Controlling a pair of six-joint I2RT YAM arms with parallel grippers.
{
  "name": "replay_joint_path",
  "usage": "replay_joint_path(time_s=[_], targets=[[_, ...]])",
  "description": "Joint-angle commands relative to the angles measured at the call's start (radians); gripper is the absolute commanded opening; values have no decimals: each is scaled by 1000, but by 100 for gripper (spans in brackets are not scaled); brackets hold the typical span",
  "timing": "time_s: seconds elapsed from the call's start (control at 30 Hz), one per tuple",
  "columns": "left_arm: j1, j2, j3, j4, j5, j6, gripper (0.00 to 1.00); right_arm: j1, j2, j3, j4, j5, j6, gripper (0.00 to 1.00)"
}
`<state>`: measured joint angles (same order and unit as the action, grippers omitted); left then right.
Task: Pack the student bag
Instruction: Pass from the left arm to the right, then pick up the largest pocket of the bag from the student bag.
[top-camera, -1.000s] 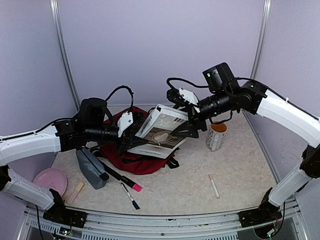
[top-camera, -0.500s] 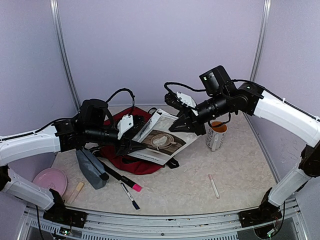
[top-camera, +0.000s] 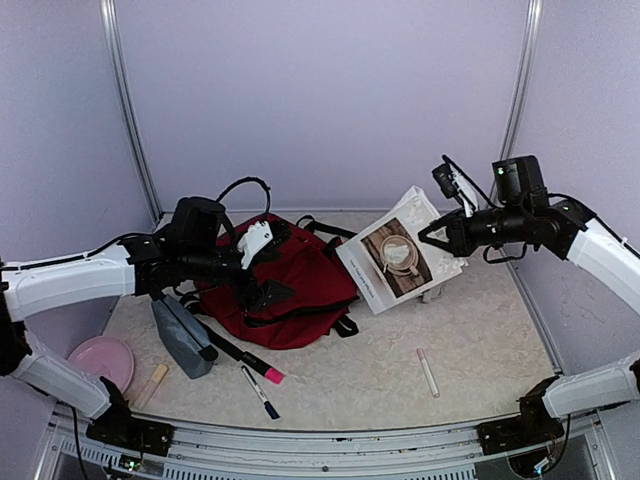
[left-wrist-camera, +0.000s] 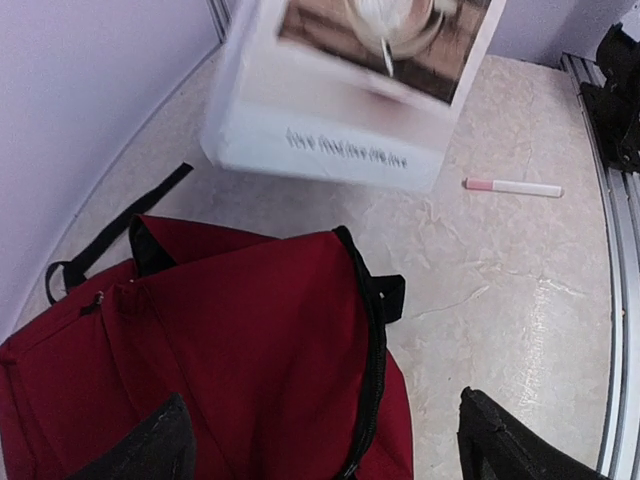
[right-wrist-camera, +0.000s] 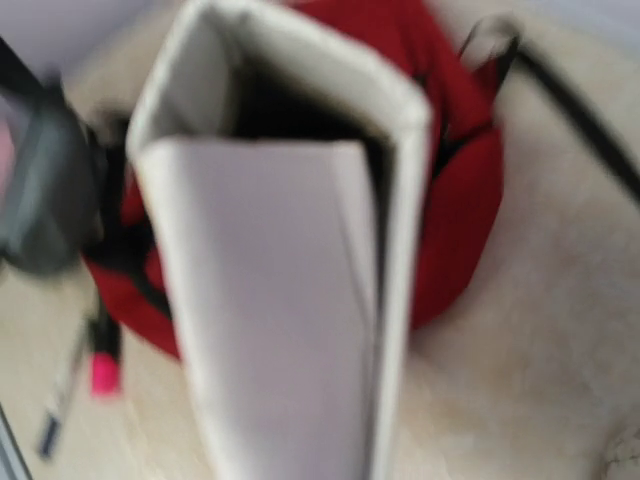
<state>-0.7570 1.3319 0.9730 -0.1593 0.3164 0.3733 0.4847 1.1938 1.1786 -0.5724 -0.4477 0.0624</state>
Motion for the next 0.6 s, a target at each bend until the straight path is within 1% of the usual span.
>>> replay_joint_path(time_s=[0.0,0.1,0.13,0.17,0.23,0.27,0.3,0.33,0.4,0.43,0.5,0.53,0.57], targets=[[-62,171,86,-77,-42,43,89,-65,-157,-18,174,-7,231,0],[-102,277,147,-108,-36,85,95,-83,-227,-26,197,52,291,0],[-106,313,174,-109,-58,80,95,-84,-244,-28,201,72,304,0],[-108,347,195,-110,-110,70,96,-84,-260,-32,204,82,312,0],[-113,398,231,-96,-201,58,94,-84,-287,-53,219,65,322,0],[-116,419,245,-80,-249,55,92,-84,-295,-71,233,41,326,0],[-117,435,256,-61,-292,52,87,-84,-300,-89,246,10,329,0],[-116,448,264,-43,-328,47,79,-84,-300,-104,252,-18,335,0],[-116,466,285,-28,-368,34,57,-84,-297,-118,241,-54,344,0],[-117,469,293,-29,-383,30,43,-83,-295,-119,228,-64,345,0],[-117,453,299,-23,-424,7,5,-84,-298,-120,214,-85,340,0],[-115,434,296,-7,-450,-15,0,-84,-304,-122,218,-97,340,0],[-108,405,287,14,-476,-40,0,-84,-310,-125,226,-120,345,0]])
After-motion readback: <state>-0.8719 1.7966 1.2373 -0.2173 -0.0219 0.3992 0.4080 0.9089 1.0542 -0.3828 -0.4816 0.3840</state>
